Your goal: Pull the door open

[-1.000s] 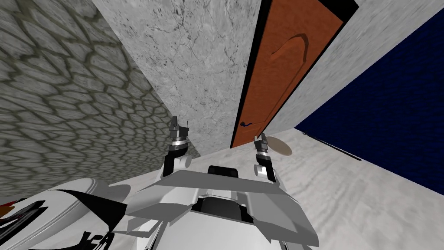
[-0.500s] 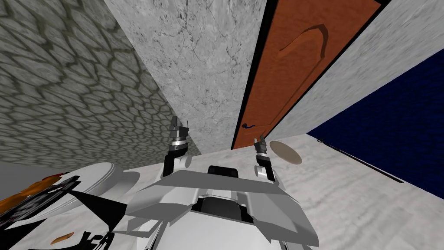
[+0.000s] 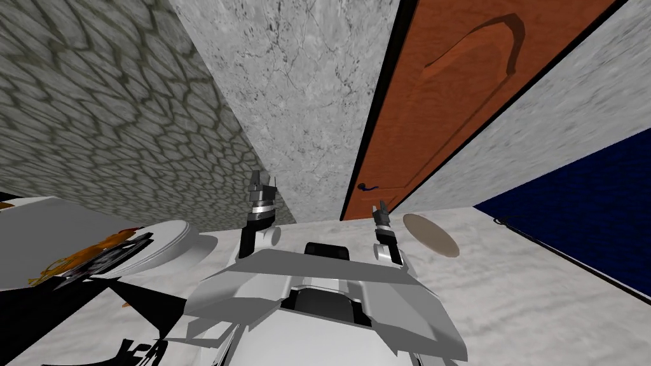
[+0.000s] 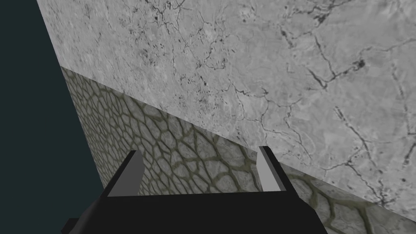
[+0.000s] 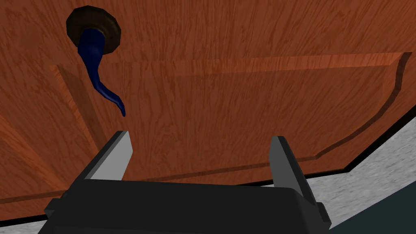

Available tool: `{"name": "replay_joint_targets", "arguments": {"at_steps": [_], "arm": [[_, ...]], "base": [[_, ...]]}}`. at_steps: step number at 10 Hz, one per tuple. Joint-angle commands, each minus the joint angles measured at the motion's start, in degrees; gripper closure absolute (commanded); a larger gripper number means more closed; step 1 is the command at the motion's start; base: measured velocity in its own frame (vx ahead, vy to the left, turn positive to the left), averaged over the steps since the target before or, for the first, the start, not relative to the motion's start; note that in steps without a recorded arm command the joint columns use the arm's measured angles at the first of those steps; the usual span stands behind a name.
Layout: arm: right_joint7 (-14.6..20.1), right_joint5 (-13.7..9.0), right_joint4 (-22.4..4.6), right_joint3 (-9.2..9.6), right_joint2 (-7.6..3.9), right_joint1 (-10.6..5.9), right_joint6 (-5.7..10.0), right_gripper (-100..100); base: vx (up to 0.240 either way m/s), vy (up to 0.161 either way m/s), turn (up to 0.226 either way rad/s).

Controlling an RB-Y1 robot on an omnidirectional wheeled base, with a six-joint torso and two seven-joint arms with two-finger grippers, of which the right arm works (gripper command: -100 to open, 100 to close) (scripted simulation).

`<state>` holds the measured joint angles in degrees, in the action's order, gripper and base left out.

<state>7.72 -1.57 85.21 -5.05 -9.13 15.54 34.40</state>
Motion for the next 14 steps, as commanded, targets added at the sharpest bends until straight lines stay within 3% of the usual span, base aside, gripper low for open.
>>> {"name": "replay_joint_targets", "arguments": {"at_steps": [1,7,14], "arm": [[0.1,0.2,-1.6,-0.30,-0.30,-0.25,-0.11,-100],[-0.1,1.1,-10.5,-1.68,-1.30,-2.31,-0.26,-100],[-0.2,1.8,-17.5,-2.76,-2.00,-3.93,-0.38,-100]], "base": [[0.017,-0.113,0.206],[0.014,-0.162,0.257],[0.010,-0.125,0.187]]}}
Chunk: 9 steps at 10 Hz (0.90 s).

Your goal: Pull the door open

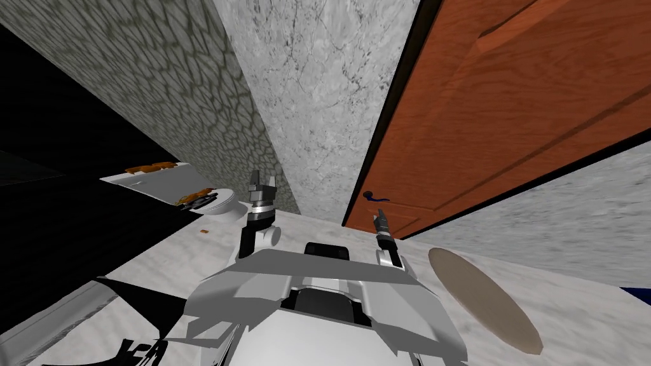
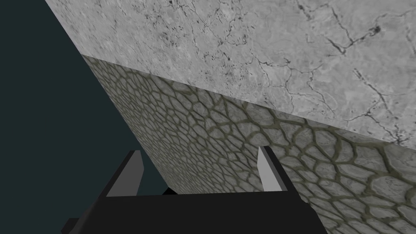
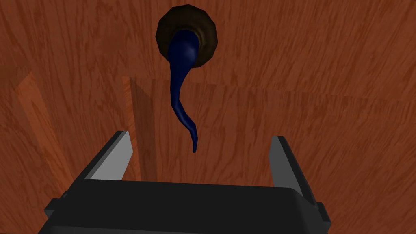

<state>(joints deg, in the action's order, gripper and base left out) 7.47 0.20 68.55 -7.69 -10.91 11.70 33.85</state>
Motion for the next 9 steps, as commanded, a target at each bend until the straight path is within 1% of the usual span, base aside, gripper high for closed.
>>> {"name": "replay_joint_targets", "arguments": {"at_steps": [1,2,3,4,5,9], "arm": [[0.1,0.1,-1.8,-0.27,-0.31,-0.31,0.15,-100],[0.1,0.3,-3.1,-0.47,-0.42,-0.61,0.13,-100],[0.1,0.2,-2.6,-0.38,-0.47,-0.65,0.11,-100],[0.8,-0.4,-4.1,-1.22,-1.40,-0.63,1.09,-100],[1.2,-0.8,-5.1,-1.84,-2.09,-0.59,1.82,-100],[3.4,-2.6,-10.0,-4.72,-5.24,-0.43,5.16,-100]], "base": [[-0.006,-0.136,0.181],[-0.004,-0.160,0.233],[0.001,-0.081,0.056],[0.114,0.017,0.130],[0.193,0.032,0.190],[0.216,0.011,0.161]]}}
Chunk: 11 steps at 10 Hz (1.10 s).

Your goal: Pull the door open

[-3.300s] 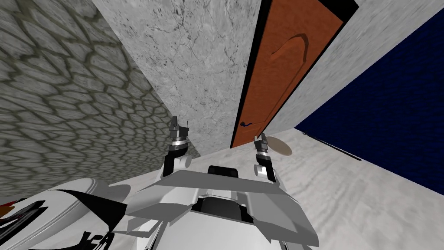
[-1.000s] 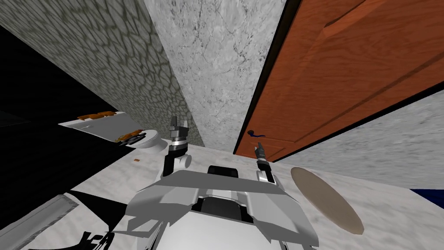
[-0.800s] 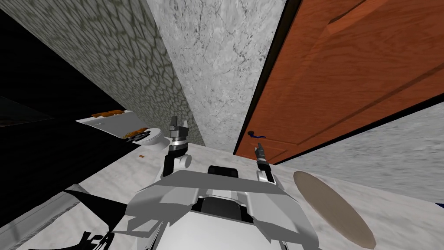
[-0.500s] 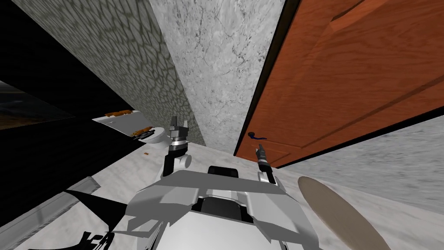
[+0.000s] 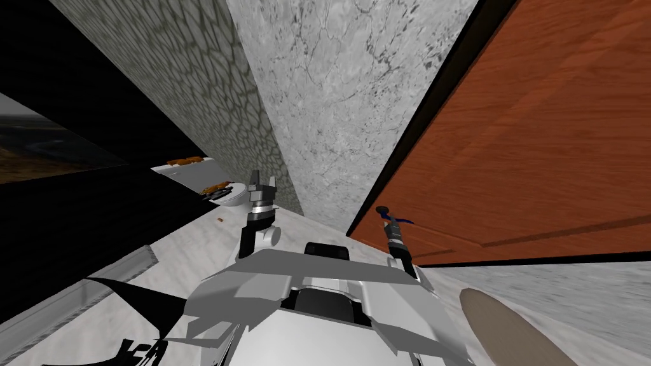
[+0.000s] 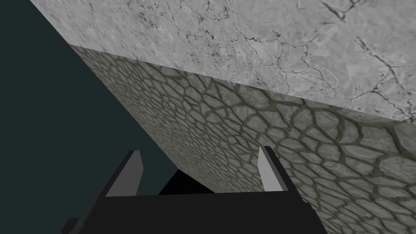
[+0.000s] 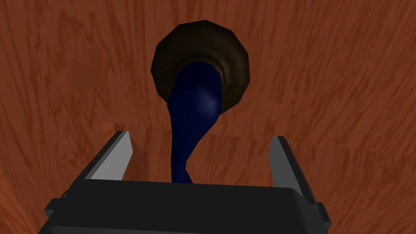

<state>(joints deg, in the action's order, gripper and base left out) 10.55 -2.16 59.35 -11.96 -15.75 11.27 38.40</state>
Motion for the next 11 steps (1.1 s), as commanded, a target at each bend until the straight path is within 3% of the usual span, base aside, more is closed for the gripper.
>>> {"name": "replay_joint_targets", "arguments": {"at_steps": [1,2,3,4,9,11], "arm": [[0.7,-0.6,-1.7,-1.00,-0.99,0.03,1.23,-100],[1.0,-0.9,-2.3,-1.36,-1.38,0.05,1.65,-100],[0.8,-0.7,-1.1,-1.05,-1.03,0.58,1.12,-100],[0.8,-0.7,-1.1,-1.05,-1.03,0.58,1.12,100],[0.8,-0.7,-1.1,-1.05,-1.03,0.58,1.12,100],[2.1,-0.4,-1.1,-0.17,-2.04,1.56,1.89,100]], "base": [[0.194,-0.034,0.118],[0.151,-0.047,0.091],[0.060,-0.025,0.019],[-0.005,0.002,-0.014],[-0.012,0.003,-0.001],[-0.157,-0.021,0.125]]}}
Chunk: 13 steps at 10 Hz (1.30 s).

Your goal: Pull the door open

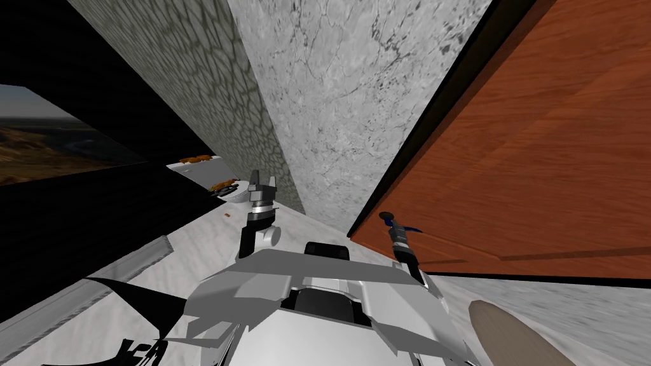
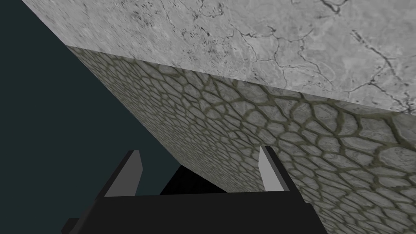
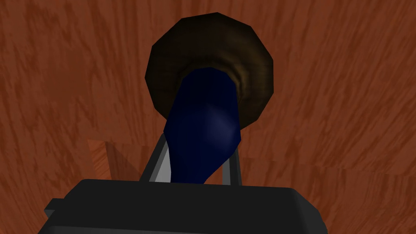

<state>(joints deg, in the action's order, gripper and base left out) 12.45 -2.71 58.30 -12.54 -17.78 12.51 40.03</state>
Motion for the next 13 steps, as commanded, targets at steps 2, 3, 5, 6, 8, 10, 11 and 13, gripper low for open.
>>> {"name": "replay_joint_targets", "arguments": {"at_steps": [2,3,5,6,8,10,11,13], "arm": [[1.4,0.5,0.1,1.26,-1.07,1.22,1.19,100],[2.1,0.7,0.2,1.73,-1.65,1.72,1.70,100],[3.4,1.1,0.3,2.65,-2.80,2.69,2.69,100],[4.0,1.2,0.3,3.06,-3.31,3.12,3.14,100],[5.2,1.6,0.5,3.90,-4.36,4.01,4.05,100],[5.7,1.7,-0.1,4.31,-4.55,4.50,4.95,100],[6.1,1.8,-0.2,4.50,-4.93,4.94,5.67,100],[7.3,2.1,-0.5,5.04,-6.04,6.22,7.78,100]], "base": [[-0.171,-0.035,0.119],[-0.217,-0.042,0.135],[-0.216,-0.023,0.125],[-0.204,-0.051,0.115],[-0.229,-0.056,0.142],[-0.115,-0.022,0.077],[-0.249,-0.054,0.197],[-0.232,-0.043,0.175]]}}
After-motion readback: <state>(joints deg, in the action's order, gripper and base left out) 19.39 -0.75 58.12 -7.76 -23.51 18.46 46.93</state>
